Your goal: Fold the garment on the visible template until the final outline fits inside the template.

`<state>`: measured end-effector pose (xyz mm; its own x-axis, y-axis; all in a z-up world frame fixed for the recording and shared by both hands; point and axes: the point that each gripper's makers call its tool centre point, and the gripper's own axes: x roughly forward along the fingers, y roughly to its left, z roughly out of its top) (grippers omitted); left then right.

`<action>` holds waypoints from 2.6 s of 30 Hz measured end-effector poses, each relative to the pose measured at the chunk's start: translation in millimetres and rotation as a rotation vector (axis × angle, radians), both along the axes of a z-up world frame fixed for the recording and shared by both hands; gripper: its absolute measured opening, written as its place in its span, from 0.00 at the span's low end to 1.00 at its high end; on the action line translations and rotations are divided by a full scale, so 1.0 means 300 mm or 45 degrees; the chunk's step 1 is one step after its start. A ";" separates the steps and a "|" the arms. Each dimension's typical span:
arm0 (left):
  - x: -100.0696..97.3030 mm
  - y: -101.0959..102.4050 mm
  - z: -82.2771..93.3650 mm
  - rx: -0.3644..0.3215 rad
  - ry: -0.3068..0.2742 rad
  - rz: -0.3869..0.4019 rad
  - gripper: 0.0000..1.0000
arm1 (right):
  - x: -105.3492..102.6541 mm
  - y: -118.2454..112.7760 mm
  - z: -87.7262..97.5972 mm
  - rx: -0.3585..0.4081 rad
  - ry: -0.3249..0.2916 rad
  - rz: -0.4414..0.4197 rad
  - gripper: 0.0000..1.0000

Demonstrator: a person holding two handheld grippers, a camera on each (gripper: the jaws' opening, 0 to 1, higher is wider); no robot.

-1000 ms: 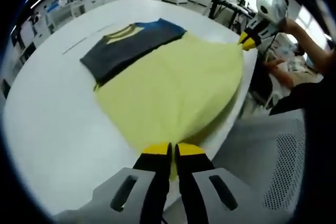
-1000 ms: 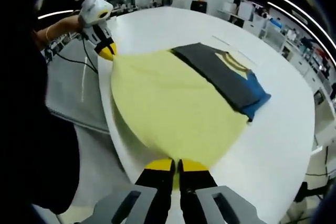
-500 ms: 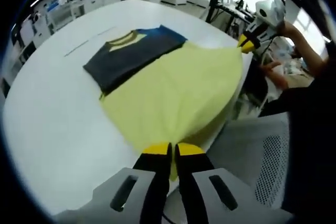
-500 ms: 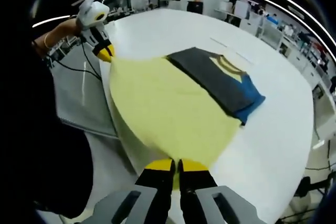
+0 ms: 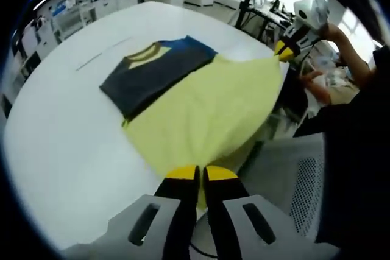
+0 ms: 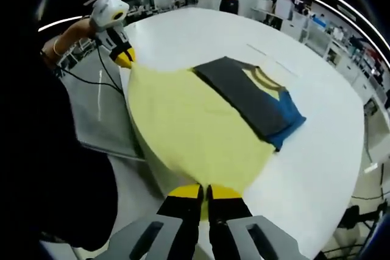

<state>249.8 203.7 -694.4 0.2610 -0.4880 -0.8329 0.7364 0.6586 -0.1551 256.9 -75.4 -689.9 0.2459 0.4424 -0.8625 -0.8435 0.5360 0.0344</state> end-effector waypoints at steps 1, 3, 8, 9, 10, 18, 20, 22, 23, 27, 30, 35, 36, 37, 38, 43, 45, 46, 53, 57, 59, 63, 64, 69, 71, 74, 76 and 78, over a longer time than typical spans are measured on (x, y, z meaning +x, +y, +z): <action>0.006 0.001 -0.003 0.007 -0.001 -0.002 0.00 | 0.007 0.000 -0.001 -0.003 -0.005 0.003 0.00; 0.020 0.003 -0.009 0.020 -0.006 -0.006 0.00 | 0.027 0.000 0.000 -0.007 -0.018 -0.001 0.00; 0.063 0.004 -0.013 0.034 -0.016 -0.011 0.00 | 0.073 0.004 0.004 -0.006 -0.046 -0.008 0.00; 0.077 0.005 -0.011 0.034 -0.024 -0.009 0.00 | 0.084 0.003 0.003 -0.008 -0.047 -0.014 0.00; 0.085 0.005 -0.009 0.032 -0.028 -0.007 0.00 | 0.091 0.003 0.003 -0.011 -0.048 -0.021 0.00; 0.162 0.007 0.013 0.019 -0.088 0.009 0.00 | 0.164 -0.002 0.005 -0.067 -0.101 -0.016 0.00; 0.193 0.003 0.024 0.021 -0.127 0.007 0.00 | 0.190 -0.002 0.007 -0.073 -0.119 -0.018 0.00; 0.222 0.001 0.032 0.021 -0.158 0.018 0.00 | 0.215 -0.005 0.008 -0.070 -0.126 -0.031 0.00; 0.235 -0.001 0.035 0.026 -0.167 0.010 0.00 | 0.233 -0.007 0.010 -0.064 -0.129 -0.046 0.00; 0.278 -0.003 0.045 0.042 -0.201 -0.013 0.00 | 0.289 -0.008 0.022 -0.067 -0.166 -0.068 0.00; 0.309 -0.002 0.055 0.040 -0.224 -0.004 0.00 | 0.324 -0.008 0.028 -0.092 -0.200 -0.062 0.00; 0.370 -0.001 0.074 0.029 -0.279 0.021 0.00 | 0.379 -0.003 0.034 -0.115 -0.242 -0.046 0.00; 0.381 -0.001 0.077 0.029 -0.290 0.021 0.00 | 0.390 -0.003 0.036 -0.117 -0.250 -0.048 0.00; 0.400 0.001 0.082 0.033 -0.314 0.033 0.00 | 0.406 -0.004 0.039 -0.118 -0.259 -0.053 0.00; 0.410 0.002 0.085 0.038 -0.327 0.037 0.00 | 0.416 -0.004 0.041 -0.119 -0.267 -0.055 0.00; 0.464 0.004 0.099 0.031 -0.379 0.066 0.00 | 0.480 -0.001 0.055 -0.120 -0.322 -0.075 0.00; 0.483 0.005 0.102 0.036 -0.397 0.069 0.00 | 0.503 -0.001 0.057 -0.130 -0.341 -0.078 0.00; 0.490 0.006 0.104 0.039 -0.405 0.071 0.00 | 0.514 0.000 0.059 -0.130 -0.346 -0.083 0.00; 0.568 0.011 0.124 0.041 -0.480 0.107 0.00 | 0.618 0.001 0.089 -0.177 -0.458 -0.107 0.00; 0.617 0.013 0.145 0.027 -0.524 0.138 0.00 | 0.663 0.007 0.100 -0.204 -0.512 -0.107 0.00; 0.635 0.017 0.149 0.033 -0.532 0.147 0.00 | 0.695 0.008 0.107 -0.211 -0.546 -0.116 0.00; 0.679 0.017 0.175 0.023 -0.577 0.160 0.00 | 0.742 0.010 0.112 -0.257 -0.607 -0.107 0.00; 0.688 0.017 0.180 0.023 -0.589 0.162 0.00 | 0.751 0.011 0.114 -0.260 -0.617 -0.107 0.00; 0.752 0.022 0.184 0.028 -0.631 0.186 0.00 | 0.822 0.013 0.134 -0.245 -0.678 -0.153 0.00; 0.776 0.024 0.183 0.032 -0.654 0.190 0.00 | 0.847 0.015 0.137 -0.234 -0.692 -0.173 0.00; 0.804 0.028 0.179 0.035 -0.672 0.203 0.00 | 0.877 0.017 0.129 -0.234 -0.710 -0.187 0.00; 0.827 0.031 0.170 0.040 -0.679 0.211 0.00 | 0.895 0.018 0.123 -0.232 -0.721 -0.200 0.00; 0.846 0.031 0.163 0.045 -0.690 0.213 0.00 | 0.914 0.021 0.112 -0.244 -0.736 -0.203 0.00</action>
